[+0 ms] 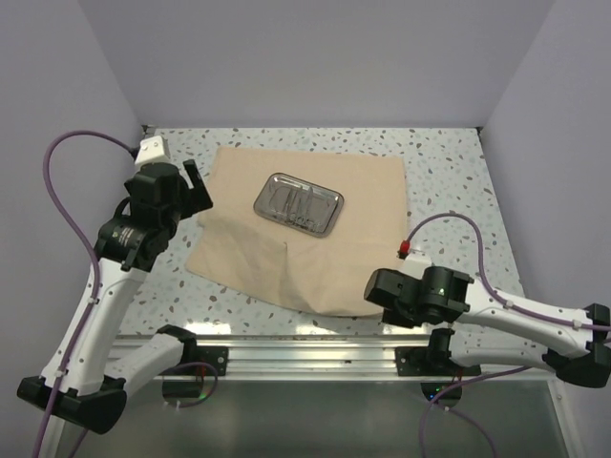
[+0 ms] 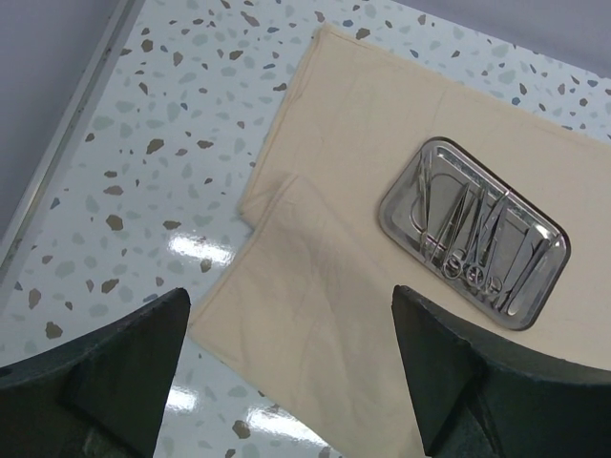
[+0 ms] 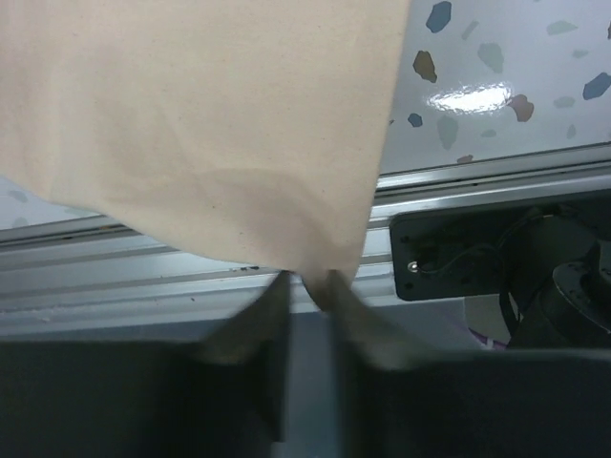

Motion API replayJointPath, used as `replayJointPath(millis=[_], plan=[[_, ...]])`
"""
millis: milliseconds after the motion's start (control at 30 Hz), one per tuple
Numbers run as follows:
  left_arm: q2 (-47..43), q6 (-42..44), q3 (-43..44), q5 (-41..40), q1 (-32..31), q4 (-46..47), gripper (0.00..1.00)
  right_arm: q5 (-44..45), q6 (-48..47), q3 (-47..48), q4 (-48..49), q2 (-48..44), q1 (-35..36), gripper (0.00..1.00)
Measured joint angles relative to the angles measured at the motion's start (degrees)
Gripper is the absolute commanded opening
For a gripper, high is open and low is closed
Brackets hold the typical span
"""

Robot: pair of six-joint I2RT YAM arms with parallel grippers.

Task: Open and lay out the surgical kit
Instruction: Open the surgical kit at the center of the board, then smooth out the surgical kit at the center of the board.

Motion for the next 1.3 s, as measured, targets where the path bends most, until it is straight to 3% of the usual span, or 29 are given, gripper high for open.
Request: replayJointPath(millis=[33,67,233,367,433,567,667,833,1000,1200,1300], plan=[[-0.2,-0.02,0.02,-0.42,0.0,-0.46,0.91,0.02,1.88,-0.76,-0.02,-0.74,0.0,0.79],[-0.39,-0.04,0.0,-0.79,0.0,-0.96,0.91,0.15,3.06,-1.25,-0.17,-1.31,0.0,0.98],[-1.18,-1.51,-0.11,-0.28,0.0,-4.11,0.91,2.71,5.97,0.81,-0.57,-1.75,0.04,0.98],[-2.19,-5.46,-5.2,4.96,-0.02,-5.16,0.89,9.09,4.55,11.02,-0.55,0.68,-0.04,0.98],[-2.25,-8.37,-10.99,7.48,-0.02,-5.31,0.89,11.69,0.9,16.41,-0.44,3.85,-1.49,0.98],[1.2,-13.88,-21.7,10.82,0.0,-7.56,0.89,11.47,-11.58,27.1,0.66,14.58,-14.67,0.98],[4.83,-17.05,-24.48,11.21,0.0,-8.68,0.89,10.12,-20.37,32.65,4.15,24.61,-21.42,0.98],[12.81,-20.2,-25.83,11.23,0.07,-5.33,0.87,5.01,-32.24,37.79,9.88,35.15,-25.77,0.98],[19.26,-23.39,-30.08,11.17,0.13,-1.31,0.84,0.22,-39.17,39.98,13.44,39.95,-29.86,0.98],[23.71,-26.34,-30.62,10.95,0.26,1.68,0.74,-4.59,-44.33,39.5,16.46,40.44,-33.09,0.98],[25.09,-27.26,-29.86,11.15,0.22,2.43,0.56,-6.21,-46.05,38.38,17.46,40.59,-34.69,0.98]])
